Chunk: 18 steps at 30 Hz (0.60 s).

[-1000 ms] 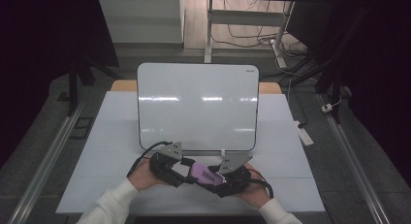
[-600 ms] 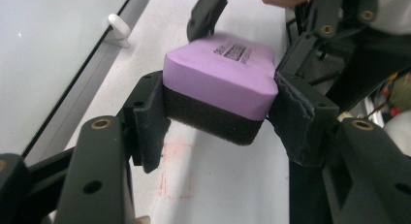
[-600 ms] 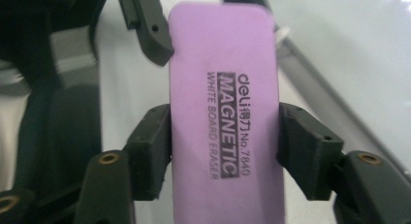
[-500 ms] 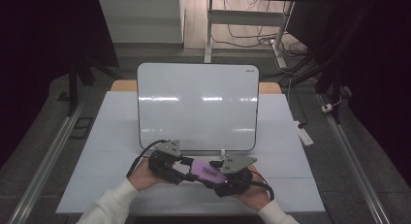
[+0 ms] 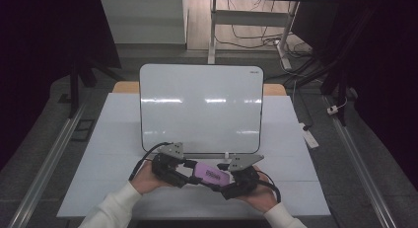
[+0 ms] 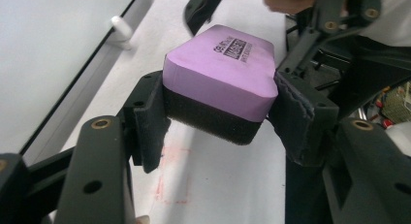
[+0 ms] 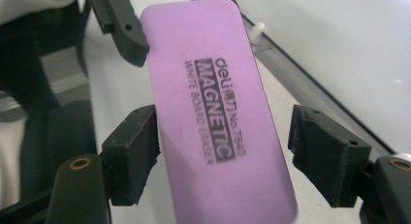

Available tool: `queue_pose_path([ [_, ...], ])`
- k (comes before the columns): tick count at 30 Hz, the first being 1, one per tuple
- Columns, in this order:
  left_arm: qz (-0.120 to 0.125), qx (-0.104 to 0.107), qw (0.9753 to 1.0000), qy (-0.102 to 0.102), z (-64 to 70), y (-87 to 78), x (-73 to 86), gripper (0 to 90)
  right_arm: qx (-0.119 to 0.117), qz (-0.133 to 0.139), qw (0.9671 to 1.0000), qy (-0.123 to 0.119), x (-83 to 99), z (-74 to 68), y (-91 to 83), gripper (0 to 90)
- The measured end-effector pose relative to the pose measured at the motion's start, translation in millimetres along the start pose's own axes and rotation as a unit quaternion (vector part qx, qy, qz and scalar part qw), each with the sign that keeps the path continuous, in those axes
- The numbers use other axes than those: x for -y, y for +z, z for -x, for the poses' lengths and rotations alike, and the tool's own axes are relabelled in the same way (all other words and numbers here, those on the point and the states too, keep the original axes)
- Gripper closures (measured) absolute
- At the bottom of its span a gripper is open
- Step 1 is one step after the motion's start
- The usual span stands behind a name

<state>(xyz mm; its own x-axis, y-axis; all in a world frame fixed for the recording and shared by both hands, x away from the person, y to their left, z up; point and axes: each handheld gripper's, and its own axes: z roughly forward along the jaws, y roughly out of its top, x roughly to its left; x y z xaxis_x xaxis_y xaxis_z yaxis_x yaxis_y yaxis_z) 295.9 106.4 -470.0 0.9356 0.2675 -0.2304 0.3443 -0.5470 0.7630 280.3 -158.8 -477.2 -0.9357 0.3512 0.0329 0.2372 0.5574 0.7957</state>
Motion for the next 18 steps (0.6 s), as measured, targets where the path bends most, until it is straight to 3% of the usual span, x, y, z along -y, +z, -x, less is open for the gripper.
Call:
queue_pose_path([
  [1, 0.002, -0.002, 1.0, -0.006, -0.6, 0.2, 0.3, 40.8, 0.018, 0.009, 0.9997, -0.014, -1.6, -4.1, -3.5, 26.7],
  [2, 0.002, -0.004, 0.9999, -0.009, -1.6, 0.3, 0.5, 40.8, 0.018, 0.009, 0.9997, -0.014, -1.6, -4.1, -3.5, 26.7],
  [3, 0.003, -0.004, 0.9999, -0.014, -2.7, 0.0, 0.6, 40.8, 0.045, 0.023, 0.998, -0.038, -4.7, -9.8, -8.2, 29.6],
  [4, 0.004, -0.006, 0.9998, -0.02, -4.1, -0.1, 0.6, 40.8, 0.045, 0.023, 0.998, -0.038, -4.7, -9.8, -8.2, 29.6],
  [6, 0.009, -0.01, 0.9991, -0.04, -7.2, -0.3, 0.5, 40.8, 0.071, 0.03, 0.9945, -0.071, -8.0, -19.9, -10.8, 34.0],
  [7, 0.011, -0.012, 0.9987, -0.047, -8.1, -0.3, 0.4, 40.8, 0.071, 0.03, 0.9945, -0.071, -8.0, -19.9, -10.8, 34.0],
  [9, 0.017, -0.015, 0.9978, -0.063, -10.9, -0.7, 0.0, 40.8, 0.108, 0.019, 0.9883, -0.106, -6.6, -27.8, -5.8, 36.7],
  [10, 0.02, -0.015, 0.9972, -0.071, -12.2, -1.0, -0.2, 40.8, 0.108, 0.019, 0.9883, -0.106, -6.6, -27.8, -5.8, 36.7],
  [12, 0.028, -0.011, 0.996, -0.084, -14.6, -1.0, -0.9, 40.8, 0.144, 0.012, 0.9808, -0.131, -4.6, -34.0, -0.8, 39.6],
  [13, 0.03, -0.009, 0.9957, -0.087, -15.5, -0.9, -1.3, 40.8, 0.144, 0.012, 0.9808, -0.131, -4.6, -34.0, -0.8, 39.6],
  [16, 0.033, -0.008, 0.9948, -0.096, -16.7, 0.6, -3.3, 40.8, 0.171, -0.001, 0.9733, -0.153, -4.0, -37.2, 3.3, 41.4],
  [17, 0.033, -0.008, 0.9946, -0.098, -16.7, 1.1, -3.9, 40.8, 0.189, -0.009, 0.9672, -0.17, -3.5, -38.8, 5.8, 43.4],
  [18, 0.032, -0.008, 0.9946, -0.098, -16.9, 1.3, -4.3, 40.8, 0.189, -0.009, 0.9672, -0.17, -3.5, -38.8, 5.8, 43.4],
])
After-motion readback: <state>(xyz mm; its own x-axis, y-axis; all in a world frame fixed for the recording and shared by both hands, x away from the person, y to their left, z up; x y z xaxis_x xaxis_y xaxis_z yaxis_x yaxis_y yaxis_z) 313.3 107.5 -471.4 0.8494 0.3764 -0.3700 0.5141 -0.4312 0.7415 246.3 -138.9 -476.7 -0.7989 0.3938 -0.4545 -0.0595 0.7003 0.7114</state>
